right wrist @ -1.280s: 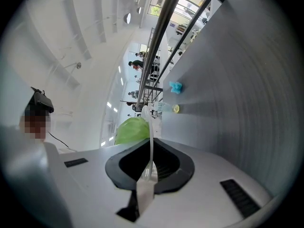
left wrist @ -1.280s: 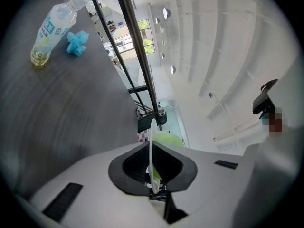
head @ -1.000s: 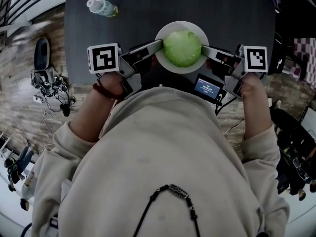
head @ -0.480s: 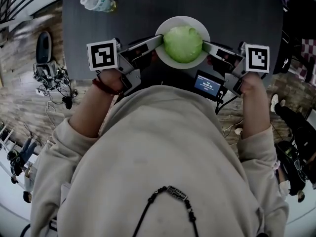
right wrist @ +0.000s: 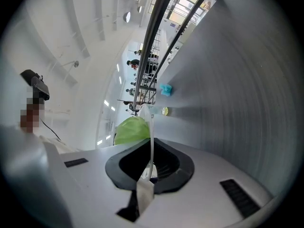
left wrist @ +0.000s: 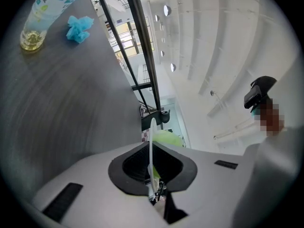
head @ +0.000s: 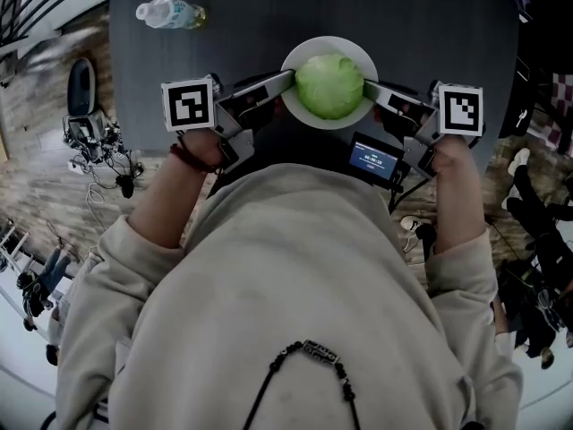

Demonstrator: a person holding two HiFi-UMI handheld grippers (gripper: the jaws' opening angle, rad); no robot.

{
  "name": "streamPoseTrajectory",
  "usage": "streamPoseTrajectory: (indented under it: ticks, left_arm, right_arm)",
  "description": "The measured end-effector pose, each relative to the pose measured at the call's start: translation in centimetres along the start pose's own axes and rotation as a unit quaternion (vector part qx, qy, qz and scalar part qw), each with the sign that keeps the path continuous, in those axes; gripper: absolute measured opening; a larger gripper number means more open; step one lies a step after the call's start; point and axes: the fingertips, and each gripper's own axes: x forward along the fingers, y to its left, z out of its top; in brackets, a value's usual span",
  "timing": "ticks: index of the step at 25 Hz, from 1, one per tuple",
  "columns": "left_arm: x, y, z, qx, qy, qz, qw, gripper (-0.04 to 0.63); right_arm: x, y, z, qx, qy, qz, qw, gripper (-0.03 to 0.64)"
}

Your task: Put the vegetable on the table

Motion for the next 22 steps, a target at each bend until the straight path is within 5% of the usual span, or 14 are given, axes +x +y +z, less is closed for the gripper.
streamPoseTrajectory:
  ticks: [22]
  left_arm:
    - [2.0,5.8,-0.3,-0.034,0.003,0.000,0.9994,0.018]
  right_arm:
    - [1.4,-6.1,0.0,0.019,0.009,-0.004,1.000,0.026]
